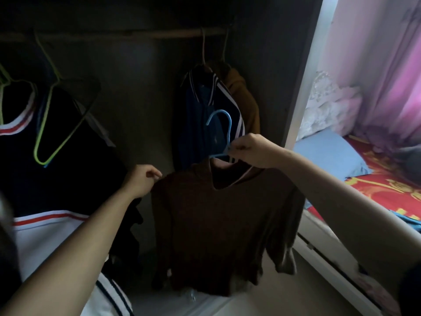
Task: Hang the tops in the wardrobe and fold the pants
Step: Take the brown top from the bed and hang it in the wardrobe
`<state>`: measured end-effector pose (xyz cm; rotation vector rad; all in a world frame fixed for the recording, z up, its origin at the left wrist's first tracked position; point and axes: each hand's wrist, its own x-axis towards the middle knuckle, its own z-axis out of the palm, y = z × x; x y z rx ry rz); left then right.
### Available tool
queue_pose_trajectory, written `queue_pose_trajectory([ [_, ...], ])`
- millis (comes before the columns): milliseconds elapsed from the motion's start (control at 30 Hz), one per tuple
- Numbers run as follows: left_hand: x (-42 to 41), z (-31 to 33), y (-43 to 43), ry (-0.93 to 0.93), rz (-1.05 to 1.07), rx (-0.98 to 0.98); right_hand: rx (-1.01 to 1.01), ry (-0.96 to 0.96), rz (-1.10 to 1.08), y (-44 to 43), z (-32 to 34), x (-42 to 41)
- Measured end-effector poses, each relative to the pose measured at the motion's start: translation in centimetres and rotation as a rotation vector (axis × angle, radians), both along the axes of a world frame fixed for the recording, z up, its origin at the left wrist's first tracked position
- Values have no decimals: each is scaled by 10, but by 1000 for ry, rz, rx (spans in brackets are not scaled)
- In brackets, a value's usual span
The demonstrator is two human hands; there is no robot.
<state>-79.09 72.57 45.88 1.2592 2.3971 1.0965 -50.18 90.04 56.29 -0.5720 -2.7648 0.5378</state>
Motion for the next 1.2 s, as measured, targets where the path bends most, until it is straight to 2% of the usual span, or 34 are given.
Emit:
queue_pose_trajectory([
  [100,10,6,-2,-120,-89,126,21,42,-6,-9,3,-5],
  [200,30,9,0,-238,-276,146,13,99,-30,-18,7,-16],
  [333,49,13,8,-16,-351,268,-87,144,-36,-28,10,-28],
  [400,53,20,8,-75,-381,336,-63,154,-73,-29,8,-30],
  [500,59,27,11,-307,-434,463,-41,118,-46,-33,1,-30],
  [567,62,35,14,-344,-448,492,-41,90,-29,-38,-6,-31],
  [667,52,44,15,-308,-471,419,-21,236,-115,-37,-12,-33],
  [733,31,49,17,-209,-426,349,-64,325,-160,-33,-10,-34],
  [833,-2,62,27,-80,-423,251,-120,339,-168,-25,2,-44],
  [967,-32,91,56,181,-349,202,-253,440,-184,-8,27,-81],
  [1033,-46,108,72,387,-274,182,-270,513,-214,7,42,-105],
  [1133,-66,142,90,822,-13,127,-345,570,-207,36,69,-142],
  [1200,-74,170,100,959,120,126,-459,609,-195,57,87,-165],
])
